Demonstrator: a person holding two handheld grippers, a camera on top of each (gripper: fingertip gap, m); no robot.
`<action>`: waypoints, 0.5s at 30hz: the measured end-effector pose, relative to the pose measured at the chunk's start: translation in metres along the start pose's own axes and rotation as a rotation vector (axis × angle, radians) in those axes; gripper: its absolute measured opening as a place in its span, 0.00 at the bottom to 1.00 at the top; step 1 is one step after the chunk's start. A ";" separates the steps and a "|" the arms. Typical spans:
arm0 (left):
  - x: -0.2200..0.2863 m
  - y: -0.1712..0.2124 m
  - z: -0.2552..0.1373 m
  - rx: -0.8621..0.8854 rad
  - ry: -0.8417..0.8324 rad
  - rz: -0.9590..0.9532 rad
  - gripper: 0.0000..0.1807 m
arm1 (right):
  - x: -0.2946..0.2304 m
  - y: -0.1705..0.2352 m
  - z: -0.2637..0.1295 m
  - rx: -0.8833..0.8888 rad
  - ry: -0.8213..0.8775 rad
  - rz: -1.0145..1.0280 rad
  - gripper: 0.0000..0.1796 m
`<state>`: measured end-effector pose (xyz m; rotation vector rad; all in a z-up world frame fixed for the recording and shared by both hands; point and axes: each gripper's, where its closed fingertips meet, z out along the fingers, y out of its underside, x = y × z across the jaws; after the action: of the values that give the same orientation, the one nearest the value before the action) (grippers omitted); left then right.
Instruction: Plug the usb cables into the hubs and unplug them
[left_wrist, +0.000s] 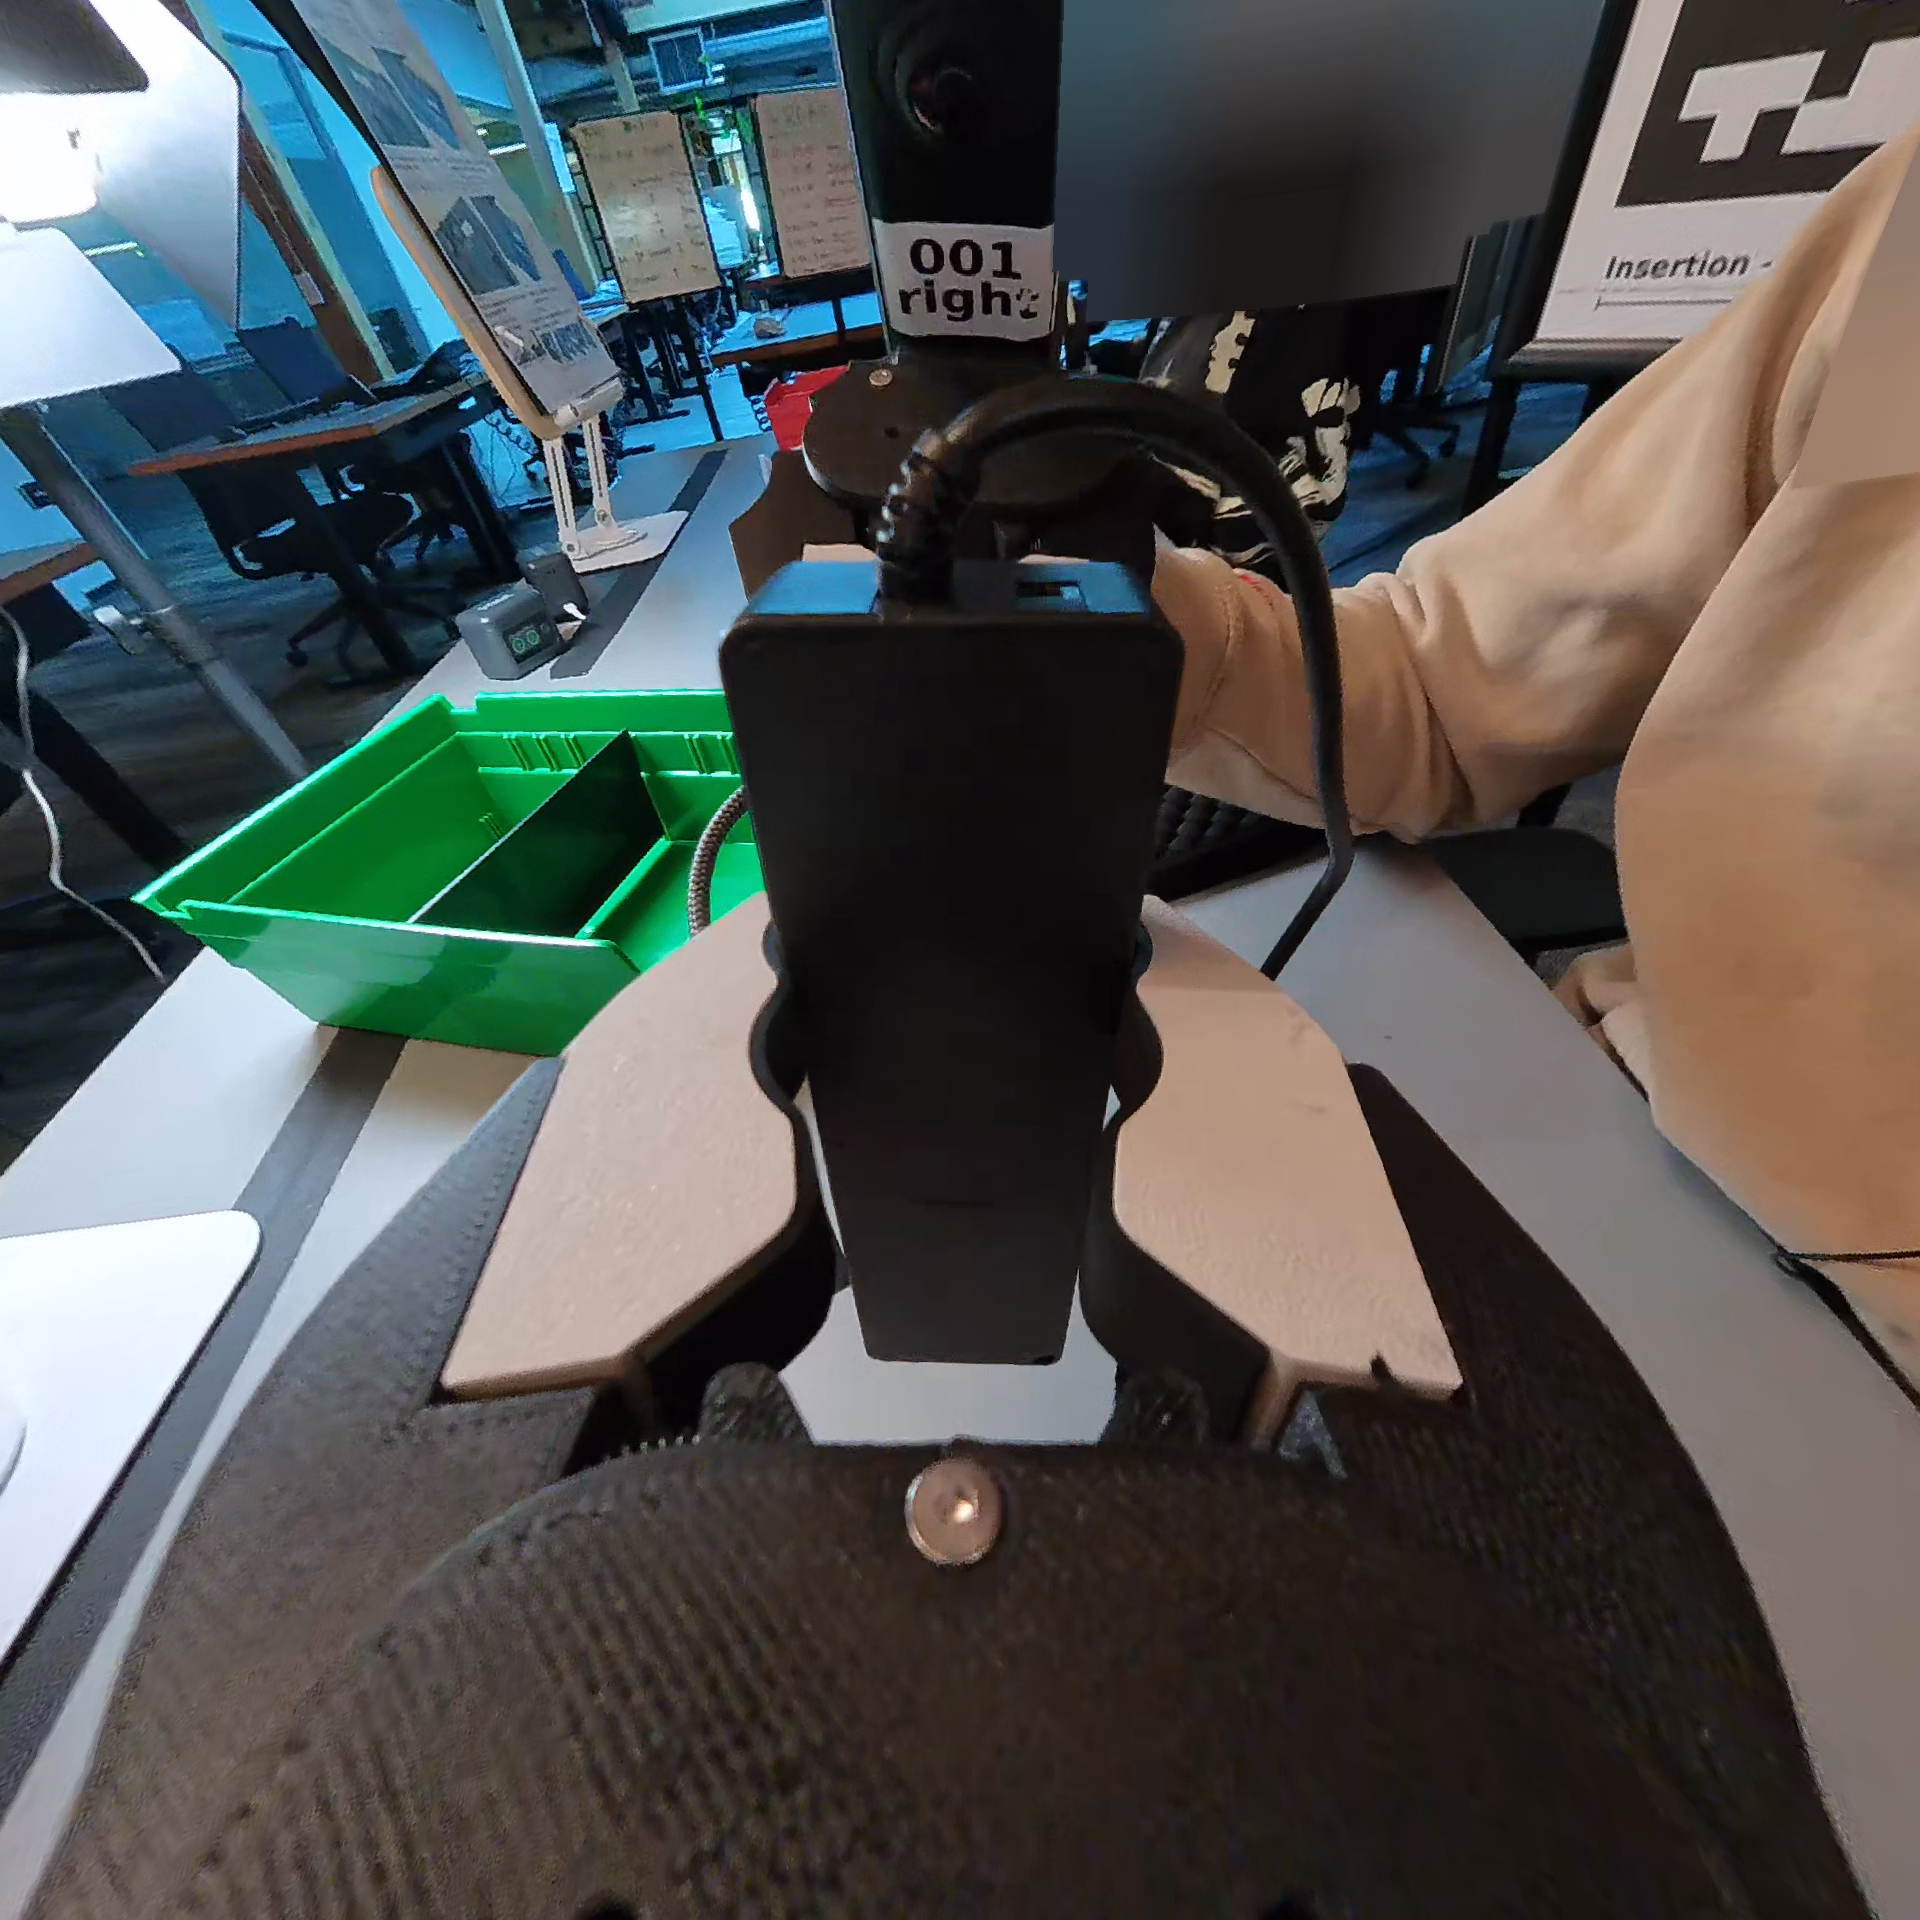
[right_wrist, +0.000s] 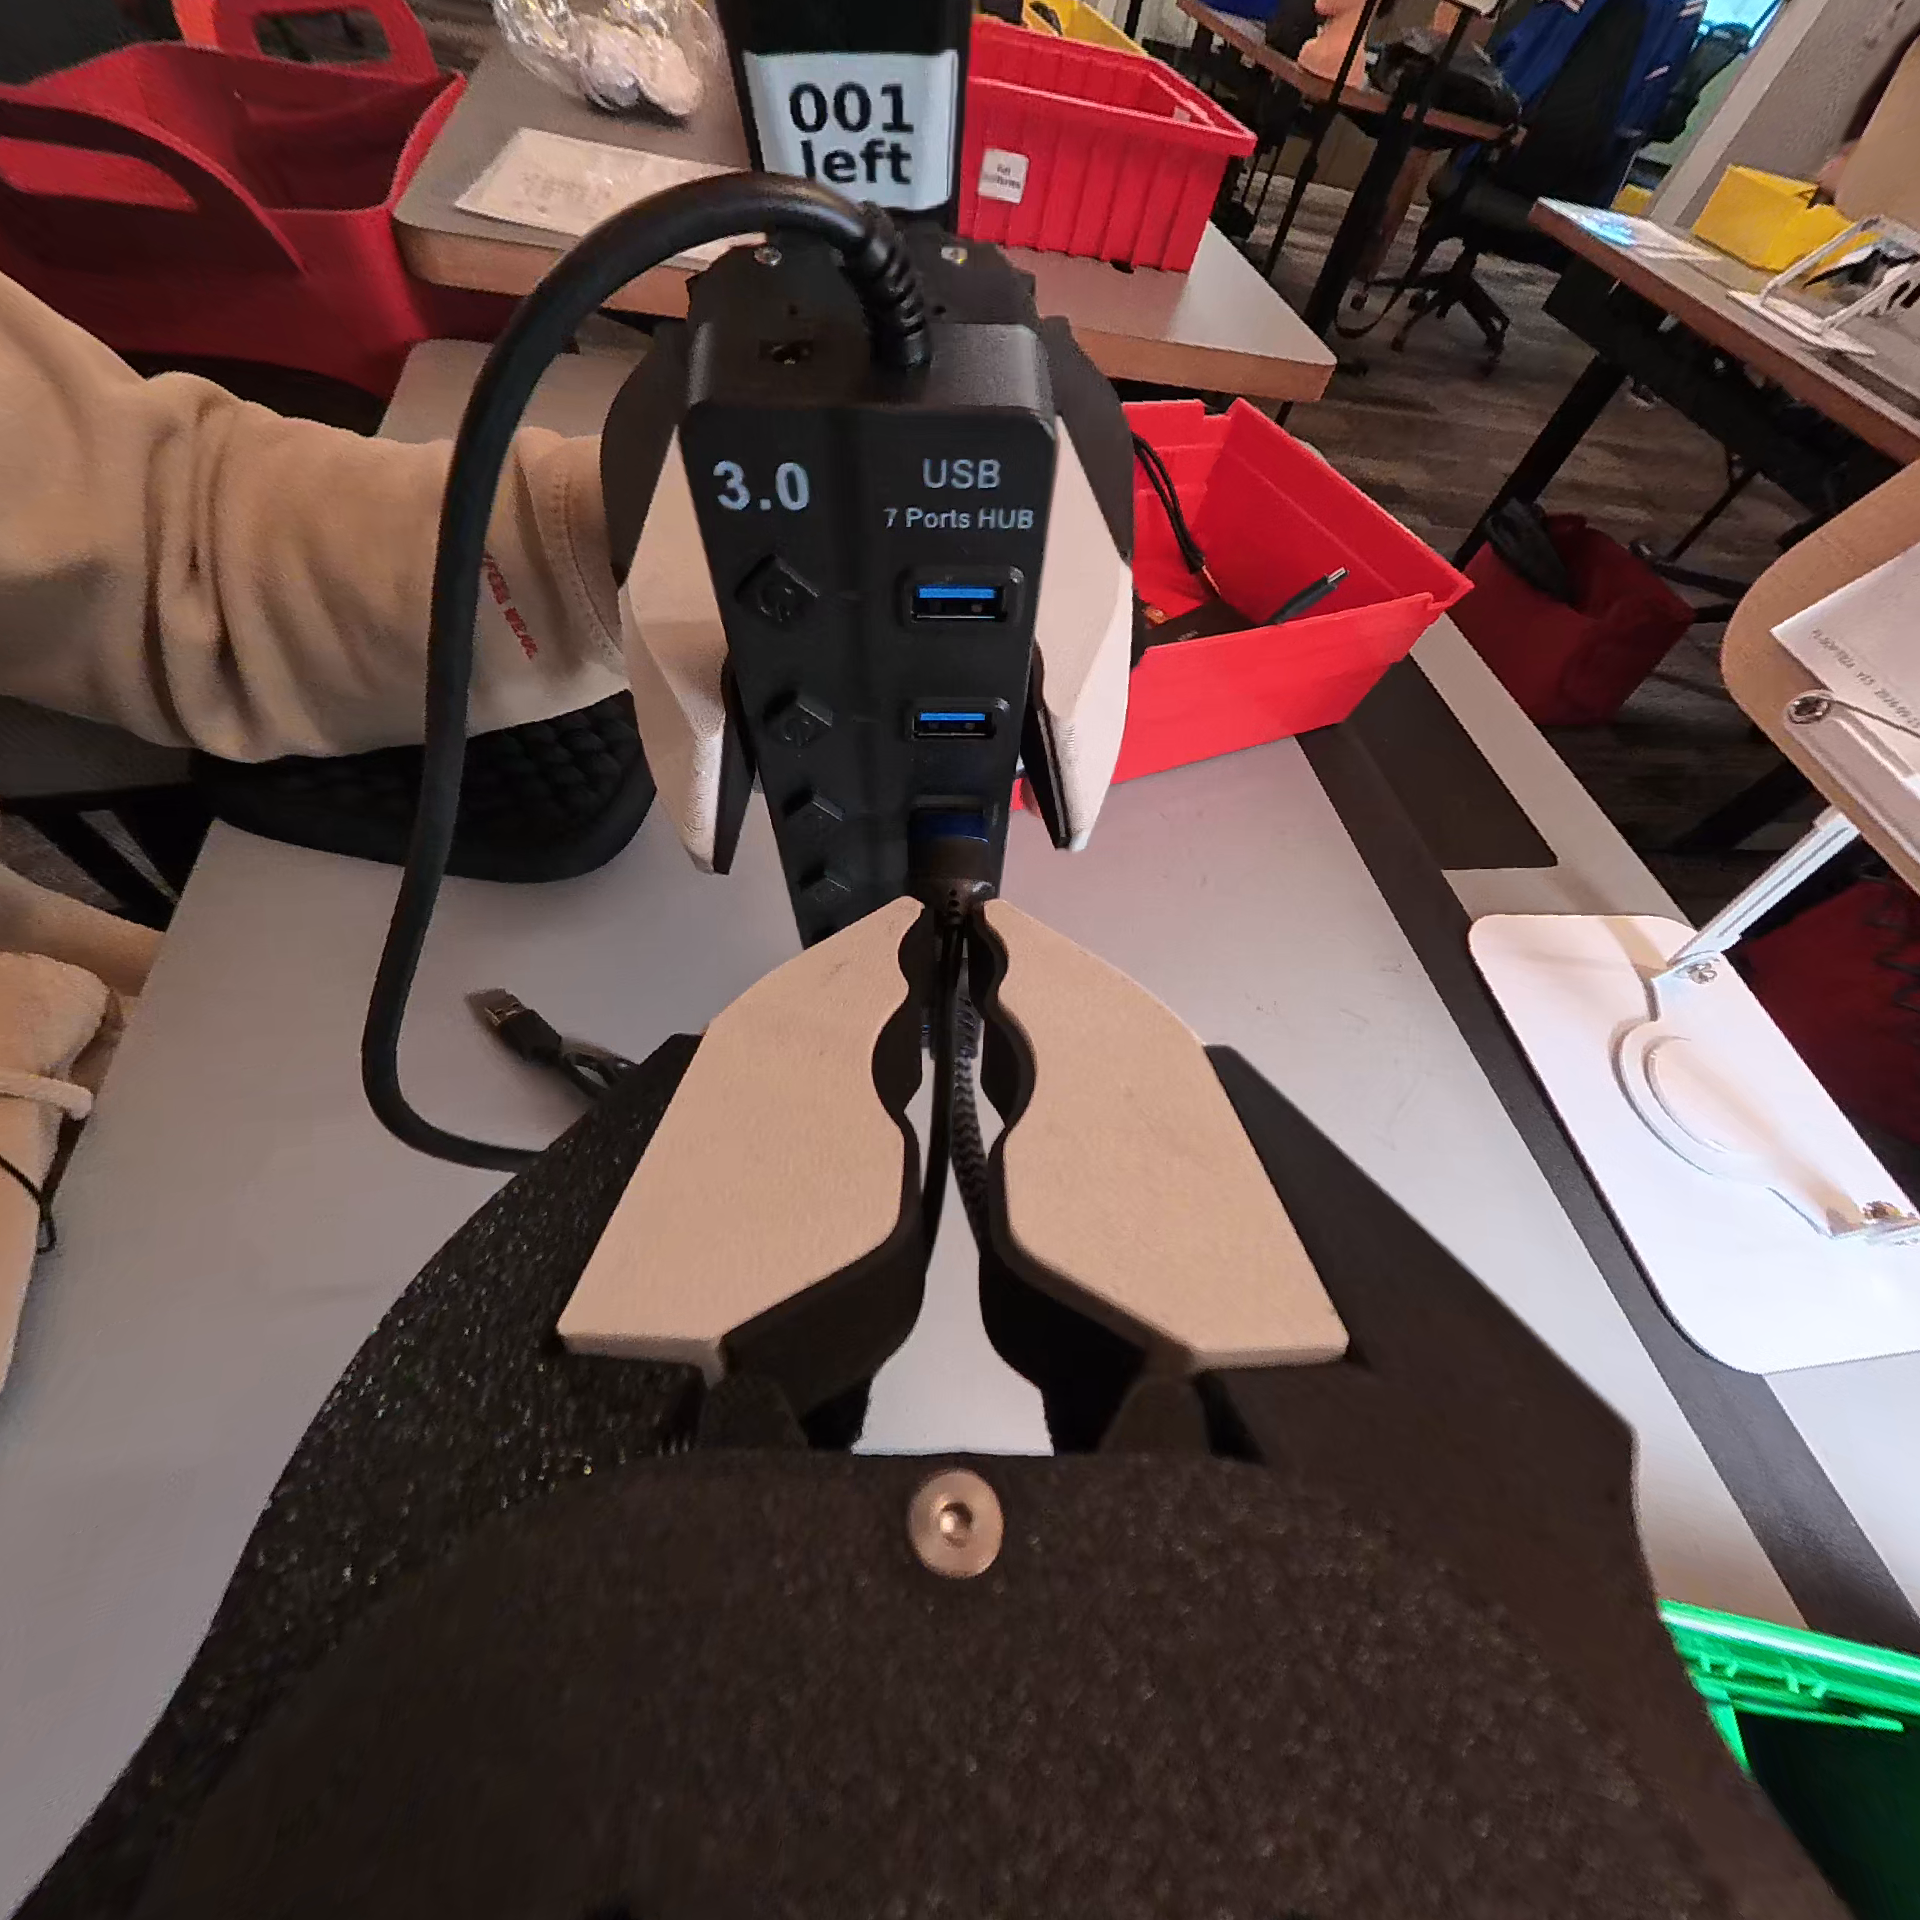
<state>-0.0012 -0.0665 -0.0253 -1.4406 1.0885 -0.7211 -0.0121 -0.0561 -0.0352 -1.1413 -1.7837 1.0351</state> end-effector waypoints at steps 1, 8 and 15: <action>0.000 -0.001 0.000 0.001 -0.004 0.009 0.32 | 0.000 -0.001 0.000 0.009 -0.004 0.003 0.03; -0.001 -0.013 -0.004 0.062 -0.029 0.032 0.32 | 0.000 -0.010 0.001 0.082 -0.007 0.051 0.11; 0.001 -0.016 0.003 0.136 0.006 -0.024 0.31 | -0.002 -0.018 0.003 0.144 -0.009 0.052 0.00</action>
<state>0.0052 -0.0670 -0.0099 -1.3384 1.0083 -0.8021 -0.0198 -0.0639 -0.0204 -1.0998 -1.6653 1.1812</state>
